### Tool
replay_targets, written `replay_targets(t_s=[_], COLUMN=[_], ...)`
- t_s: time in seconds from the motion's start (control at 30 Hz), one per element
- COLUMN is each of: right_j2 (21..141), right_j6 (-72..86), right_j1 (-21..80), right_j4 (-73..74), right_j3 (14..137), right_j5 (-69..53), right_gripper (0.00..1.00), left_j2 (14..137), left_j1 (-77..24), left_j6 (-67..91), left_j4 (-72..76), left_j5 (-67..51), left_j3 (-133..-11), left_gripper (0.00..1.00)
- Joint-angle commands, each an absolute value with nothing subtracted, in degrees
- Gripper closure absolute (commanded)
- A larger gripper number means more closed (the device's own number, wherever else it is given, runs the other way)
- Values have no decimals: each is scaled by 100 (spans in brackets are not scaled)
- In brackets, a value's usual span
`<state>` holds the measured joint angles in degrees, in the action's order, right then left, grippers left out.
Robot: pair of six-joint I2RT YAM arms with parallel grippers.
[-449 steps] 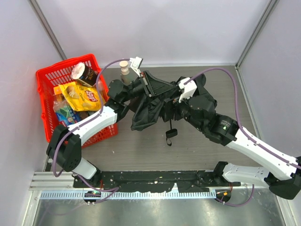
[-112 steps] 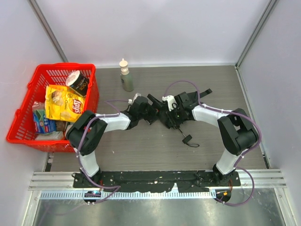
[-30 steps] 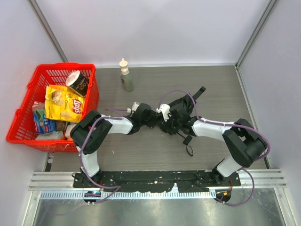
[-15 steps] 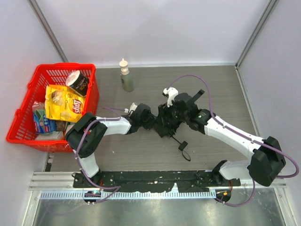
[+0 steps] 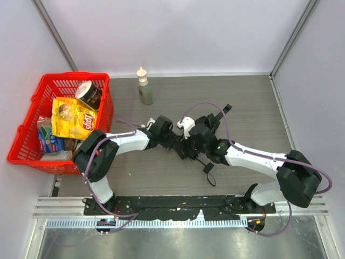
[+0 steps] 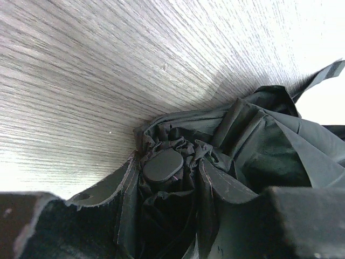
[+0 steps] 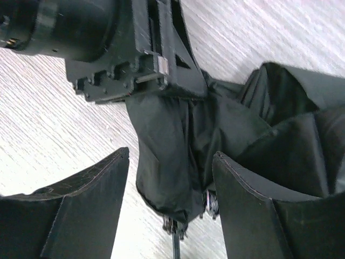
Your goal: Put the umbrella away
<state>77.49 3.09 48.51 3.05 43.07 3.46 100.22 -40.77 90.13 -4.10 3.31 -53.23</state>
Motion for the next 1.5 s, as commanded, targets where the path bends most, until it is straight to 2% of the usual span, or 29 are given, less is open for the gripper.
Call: replay_targets(t_s=[0.0,0.27,0.4,0.53,0.6,0.7,0.77,0.8,0.83,0.87,1.0,1.03,1.13,1.2,1.23,1.27,1.3,1.47], right_j2=[8032,8612,8973,9518,9746,10063,10212,10326,10388,10458,10459,10433,10240,10108,10064,10003,9993,10090], right_j6=[-175,-176,-211,-308,-194,-1,200,359,413,526,860,931,1133,1300,1379,1502,1616,2223], right_j1=[5132,5414,5616,5993,6047,6091,6082,6091,6091,6091,6065,6004,5810,5582,5381,5292,5161,4484], right_j4=[-852,-941,-1019,-809,-809,-809,-852,-887,-862,-870,-993,-1089,-1318,-1432,-1641,-1765,-1932,-3145], right_j3=[4254,4298,4297,4596,4658,4807,4790,4790,4781,4764,4518,4378,4079,3816,3736,3553,3499,2823], right_j5=[738,1019,1633,2791,3180,3576,3595,3508,3463,3324,2822,2560,1926,1391,971,784,452,-1044], right_gripper=[32,32,32,33,37,53,69,80,86,98,99,99,99,99,99,99,99,99], left_j2=[9808,9923,9923,9975,10019,9985,9984,9967,9958,9941,9940,9958,9906,9739,9669,9590,9545,9782], left_j1=[-4025,-3885,-3832,-3832,-3832,-3832,-3832,-3832,-3832,-3823,-3797,-3797,-3753,-3735,-3701,-3683,-3665,-3577], left_j6=[9035,8789,8710,8631,8570,8640,8622,8613,8596,8596,8482,8386,8043,7841,7709,7569,7463,7365], left_j4=[-1080,-1757,-2021,-2451,-2671,-2655,-2724,-2725,-2707,-2620,-1979,-1925,-1383,-847,-470,-153,181,1281], left_j5=[194,53,26,26,26,26,61,105,140,123,27,44,141,255,229,202,176,-640], left_j3=[-5739,-6055,-6196,-6433,-6539,-6452,-6469,-6469,-6443,-6416,-6179,-6187,-6013,-5749,-5600,-5451,-5371,-5046], left_gripper=[100,100,100,100,100,100,100,100,100,100,100,89,49,34,15,3,0,0])
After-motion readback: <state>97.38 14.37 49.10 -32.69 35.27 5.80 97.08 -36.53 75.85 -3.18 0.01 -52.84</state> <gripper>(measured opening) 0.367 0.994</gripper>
